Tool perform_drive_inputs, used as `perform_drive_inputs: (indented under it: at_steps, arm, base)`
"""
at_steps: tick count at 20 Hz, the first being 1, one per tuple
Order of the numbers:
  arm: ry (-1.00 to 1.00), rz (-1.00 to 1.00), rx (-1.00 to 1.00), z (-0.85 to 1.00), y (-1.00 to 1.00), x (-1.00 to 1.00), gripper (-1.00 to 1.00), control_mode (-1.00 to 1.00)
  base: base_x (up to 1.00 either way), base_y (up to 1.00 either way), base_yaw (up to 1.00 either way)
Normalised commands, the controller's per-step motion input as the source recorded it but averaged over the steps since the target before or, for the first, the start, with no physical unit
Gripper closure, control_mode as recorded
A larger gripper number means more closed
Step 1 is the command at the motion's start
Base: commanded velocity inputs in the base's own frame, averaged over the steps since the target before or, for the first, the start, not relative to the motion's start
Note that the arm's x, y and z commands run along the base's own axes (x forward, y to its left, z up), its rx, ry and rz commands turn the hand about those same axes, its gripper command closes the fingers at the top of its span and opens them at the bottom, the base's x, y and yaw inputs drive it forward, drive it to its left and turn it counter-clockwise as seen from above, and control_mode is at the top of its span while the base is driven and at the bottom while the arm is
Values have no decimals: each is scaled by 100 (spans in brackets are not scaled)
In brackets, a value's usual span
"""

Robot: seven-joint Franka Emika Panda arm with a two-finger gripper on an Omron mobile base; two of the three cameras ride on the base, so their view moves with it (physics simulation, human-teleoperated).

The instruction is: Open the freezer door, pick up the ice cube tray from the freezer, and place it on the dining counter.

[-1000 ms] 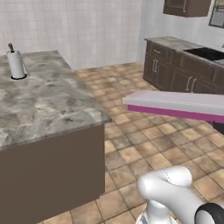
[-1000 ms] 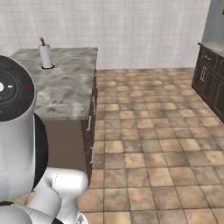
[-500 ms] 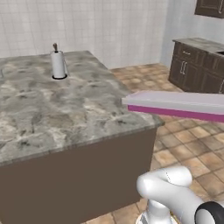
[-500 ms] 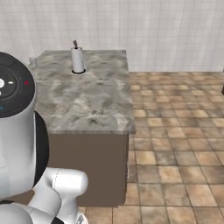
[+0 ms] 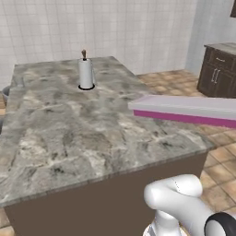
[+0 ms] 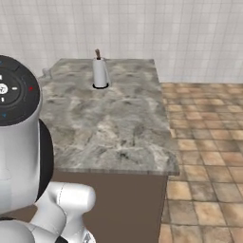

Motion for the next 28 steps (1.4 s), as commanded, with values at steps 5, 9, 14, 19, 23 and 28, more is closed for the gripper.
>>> perform_drive_inputs:
  at_steps: [5, 9, 14, 19, 23, 28]
  arm:
    - [0, 0, 0, 0, 0, 0, 100, 100]
    - [0, 0, 0, 0, 0, 0, 100, 100]
    - [-3, 5, 0, -51, 57, 87, 100, -100]
    - [-5, 6, 0, -62, 23, 100, 100, -100]
    - [-5, 14, 0, -73, 23, 100, 100, -100]
    - [-6, 16, -1, -93, 59, 100, 100, -100]
  base:
    - [20, 59, 6]
    - [36, 69, 6]
    - [0, 0, 0]
    - [0, 0, 0]
    - [0, 0, 0]
    - [0, 0, 0]
